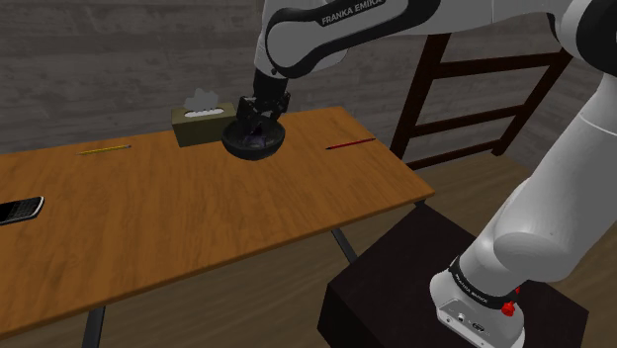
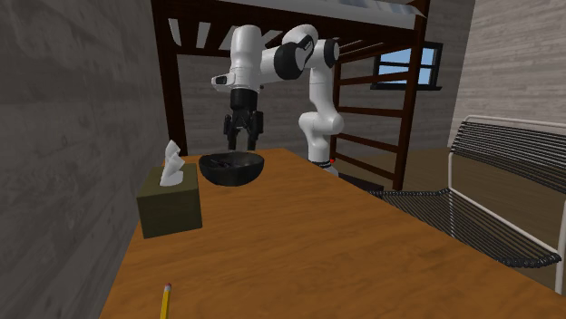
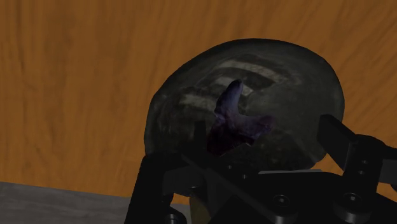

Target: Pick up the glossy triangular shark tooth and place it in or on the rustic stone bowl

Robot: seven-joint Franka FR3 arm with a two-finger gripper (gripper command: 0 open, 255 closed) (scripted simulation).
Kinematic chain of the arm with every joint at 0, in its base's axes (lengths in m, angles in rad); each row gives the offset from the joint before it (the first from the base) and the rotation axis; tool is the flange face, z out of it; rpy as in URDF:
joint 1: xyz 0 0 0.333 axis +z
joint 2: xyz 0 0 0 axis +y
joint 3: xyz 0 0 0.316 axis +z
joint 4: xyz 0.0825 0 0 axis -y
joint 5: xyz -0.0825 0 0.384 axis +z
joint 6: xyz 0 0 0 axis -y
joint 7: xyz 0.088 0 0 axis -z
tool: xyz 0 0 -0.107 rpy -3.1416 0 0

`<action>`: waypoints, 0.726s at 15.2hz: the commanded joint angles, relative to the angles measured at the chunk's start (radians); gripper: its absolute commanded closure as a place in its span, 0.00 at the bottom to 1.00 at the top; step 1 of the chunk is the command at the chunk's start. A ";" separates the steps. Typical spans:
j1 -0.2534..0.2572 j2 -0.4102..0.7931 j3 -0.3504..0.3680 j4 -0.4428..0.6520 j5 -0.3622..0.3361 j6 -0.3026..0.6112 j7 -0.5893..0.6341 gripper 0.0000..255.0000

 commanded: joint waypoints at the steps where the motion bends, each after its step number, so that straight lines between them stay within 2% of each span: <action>1: 0.000 0.000 0.000 0.000 0.000 0.000 0.000 0.00; 2: 0.000 0.000 0.000 0.000 0.000 0.000 0.000 0.00; 6: -0.009 -0.068 -0.007 0.045 0.019 -0.112 -0.013 0.00; 11: -0.009 -0.068 -0.008 0.045 0.019 -0.112 -0.013 0.00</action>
